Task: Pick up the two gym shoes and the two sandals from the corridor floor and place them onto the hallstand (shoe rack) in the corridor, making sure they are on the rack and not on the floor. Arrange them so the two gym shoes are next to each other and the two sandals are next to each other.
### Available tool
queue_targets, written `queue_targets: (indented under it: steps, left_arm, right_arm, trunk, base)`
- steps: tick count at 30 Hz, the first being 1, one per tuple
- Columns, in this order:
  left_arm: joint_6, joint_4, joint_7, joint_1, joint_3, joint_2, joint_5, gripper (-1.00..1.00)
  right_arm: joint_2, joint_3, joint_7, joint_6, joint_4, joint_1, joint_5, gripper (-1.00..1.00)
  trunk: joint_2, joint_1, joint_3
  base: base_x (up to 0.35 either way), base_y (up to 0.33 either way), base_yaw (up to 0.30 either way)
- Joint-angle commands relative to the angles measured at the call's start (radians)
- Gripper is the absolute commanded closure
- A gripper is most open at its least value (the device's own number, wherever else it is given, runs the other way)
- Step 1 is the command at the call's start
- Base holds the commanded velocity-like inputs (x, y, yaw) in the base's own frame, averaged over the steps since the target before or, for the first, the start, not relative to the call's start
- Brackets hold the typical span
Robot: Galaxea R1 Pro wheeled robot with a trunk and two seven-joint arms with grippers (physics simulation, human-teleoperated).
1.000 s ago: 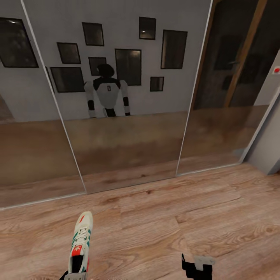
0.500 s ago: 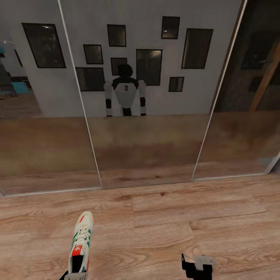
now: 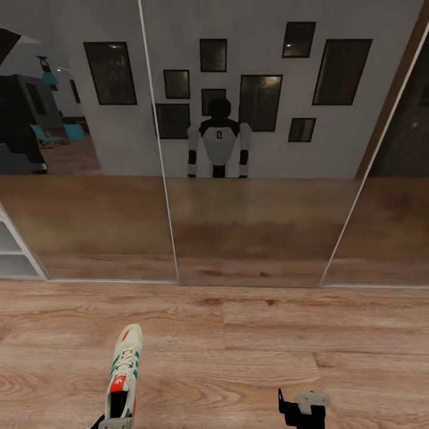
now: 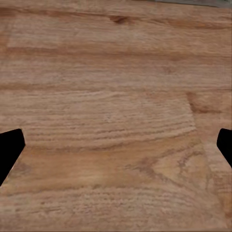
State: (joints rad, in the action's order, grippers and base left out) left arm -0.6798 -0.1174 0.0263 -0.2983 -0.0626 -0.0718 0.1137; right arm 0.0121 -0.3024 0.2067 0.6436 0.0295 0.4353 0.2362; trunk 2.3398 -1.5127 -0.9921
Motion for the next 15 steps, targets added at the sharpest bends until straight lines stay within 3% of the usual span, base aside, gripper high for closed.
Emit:
queue_targets:
  steps: [1, 15]
  left_arm:
    - [-0.003, 0.001, 0.003, -0.001, -0.006, 0.000, 0.011, 1.00]
    - [-0.003, 0.001, 0.003, -0.001, -0.006, 0.000, 0.011, 1.00]
  right_arm:
    - [0.000, -0.009, 0.005, 0.002, 0.000, 0.000, 0.006, -1.00]
    - [0.001, -0.009, 0.005, 0.002, 0.000, 0.000, 0.005, -1.00]
  trunk:
    - [0.000, 0.000, -0.001]
    - [0.000, 0.000, -0.001]
  base:
    - [0.000, 0.000, 0.285]
    - [0.000, 0.000, 0.285]
